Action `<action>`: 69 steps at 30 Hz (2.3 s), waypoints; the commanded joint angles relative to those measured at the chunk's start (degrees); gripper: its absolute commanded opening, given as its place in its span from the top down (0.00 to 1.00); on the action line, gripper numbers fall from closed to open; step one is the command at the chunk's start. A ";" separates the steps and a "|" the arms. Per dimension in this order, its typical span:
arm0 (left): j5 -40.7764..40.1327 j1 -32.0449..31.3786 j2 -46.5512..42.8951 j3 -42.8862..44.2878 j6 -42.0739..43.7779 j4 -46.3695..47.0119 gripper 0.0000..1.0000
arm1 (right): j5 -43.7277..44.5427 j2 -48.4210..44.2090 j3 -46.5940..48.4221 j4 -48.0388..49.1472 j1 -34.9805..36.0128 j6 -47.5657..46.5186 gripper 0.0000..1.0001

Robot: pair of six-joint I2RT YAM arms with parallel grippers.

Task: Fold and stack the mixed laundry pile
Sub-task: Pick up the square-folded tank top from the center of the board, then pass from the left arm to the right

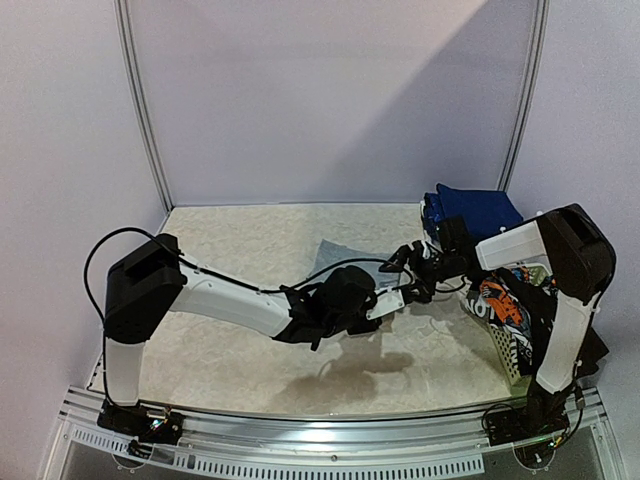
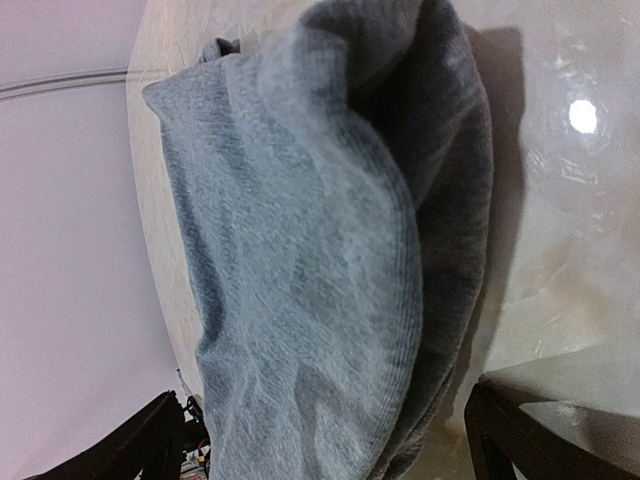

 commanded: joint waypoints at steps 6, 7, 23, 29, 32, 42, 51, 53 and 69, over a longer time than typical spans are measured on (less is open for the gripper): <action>-0.89 0.71 -2.76 -0.58 -1.57 3.06 1.00 | -1.27 4.75 2.10 3.49 0.32 2.81 0.01; -0.92 0.71 -2.86 -0.58 -1.68 3.14 1.00 | -1.38 5.36 2.23 3.91 0.28 3.16 0.01; -4.22 0.55 -4.41 -1.67 -4.60 4.85 1.00 | -0.13 7.45 3.13 6.33 0.28 5.22 0.01; -4.70 0.15 -4.57 -2.50 -4.75 4.85 1.00 | 0.40 7.45 2.93 7.58 0.17 5.98 0.08; -4.96 -0.07 -4.64 -3.24 -4.79 5.11 1.00 | 1.33 7.49 3.27 7.18 -0.11 5.89 0.14; -2.94 -2.01 -4.63 -5.09 -5.42 4.37 0.99 | 0.13 9.81 6.29 6.77 -0.67 4.40 0.59; 12.76 -3.30 -12.16 -9.67 -14.87 -4.95 0.00 | -0.54 10.74 11.41 -1.88 -0.66 -1.75 0.86; 13.89 -2.97 -15.07 -11.73 -16.77 -5.35 0.00 | 0.55 10.97 13.40 -6.80 -0.68 -4.76 0.89; 6.02 4.44 -30.95 -29.18 -30.83 -3.00 0.00 | 17.56 8.12 24.43 -28.22 -1.00 -29.52 1.00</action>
